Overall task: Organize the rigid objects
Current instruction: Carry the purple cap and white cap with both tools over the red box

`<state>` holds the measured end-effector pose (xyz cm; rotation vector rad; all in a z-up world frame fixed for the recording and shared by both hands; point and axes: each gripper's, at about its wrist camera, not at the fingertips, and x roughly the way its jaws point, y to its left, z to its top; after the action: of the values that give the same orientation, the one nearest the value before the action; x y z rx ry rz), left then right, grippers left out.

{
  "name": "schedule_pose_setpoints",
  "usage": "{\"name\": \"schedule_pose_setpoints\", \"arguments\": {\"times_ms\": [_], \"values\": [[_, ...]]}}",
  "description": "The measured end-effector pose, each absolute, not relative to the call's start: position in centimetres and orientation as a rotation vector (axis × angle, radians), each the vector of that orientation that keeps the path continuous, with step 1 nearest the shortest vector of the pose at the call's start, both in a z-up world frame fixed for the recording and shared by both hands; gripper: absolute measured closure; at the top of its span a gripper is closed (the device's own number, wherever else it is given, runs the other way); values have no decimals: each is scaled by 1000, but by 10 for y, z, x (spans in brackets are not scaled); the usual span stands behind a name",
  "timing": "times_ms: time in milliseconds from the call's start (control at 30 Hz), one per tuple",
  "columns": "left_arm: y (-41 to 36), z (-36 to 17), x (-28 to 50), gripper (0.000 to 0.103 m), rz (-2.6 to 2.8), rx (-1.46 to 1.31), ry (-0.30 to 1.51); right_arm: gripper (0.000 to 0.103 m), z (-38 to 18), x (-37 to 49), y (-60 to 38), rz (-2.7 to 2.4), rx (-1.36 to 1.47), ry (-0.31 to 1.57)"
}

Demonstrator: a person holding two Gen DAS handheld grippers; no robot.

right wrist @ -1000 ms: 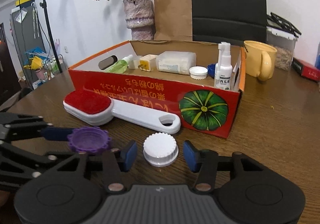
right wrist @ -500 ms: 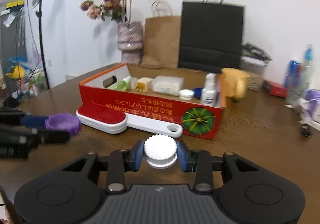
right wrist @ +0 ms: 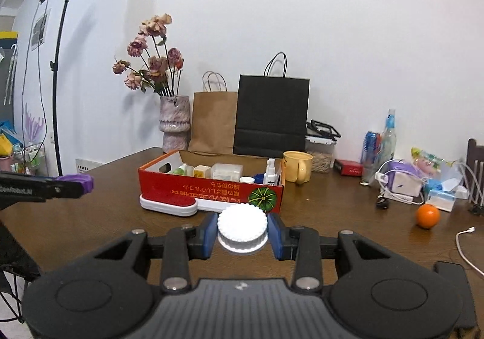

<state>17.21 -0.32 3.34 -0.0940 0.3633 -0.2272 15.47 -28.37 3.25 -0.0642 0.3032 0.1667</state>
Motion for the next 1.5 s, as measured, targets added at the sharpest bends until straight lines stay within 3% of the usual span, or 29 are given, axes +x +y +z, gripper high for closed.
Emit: {"name": "schedule_pose_setpoints", "arguments": {"times_ms": [400,767,1100,1500], "values": [[34,41,112,52,-169,-117,297,68,50,99,-251,186,-114,220],[45,45,113,52,-154,-127,282,68,58,101,-244,177,-137,183],[30,63,159,52,-165,-71,250,68,62,159,-262,187,-109,157],[-3,88,302,52,-221,-50,290,68,75,313,-267,265,-60,231]]}}
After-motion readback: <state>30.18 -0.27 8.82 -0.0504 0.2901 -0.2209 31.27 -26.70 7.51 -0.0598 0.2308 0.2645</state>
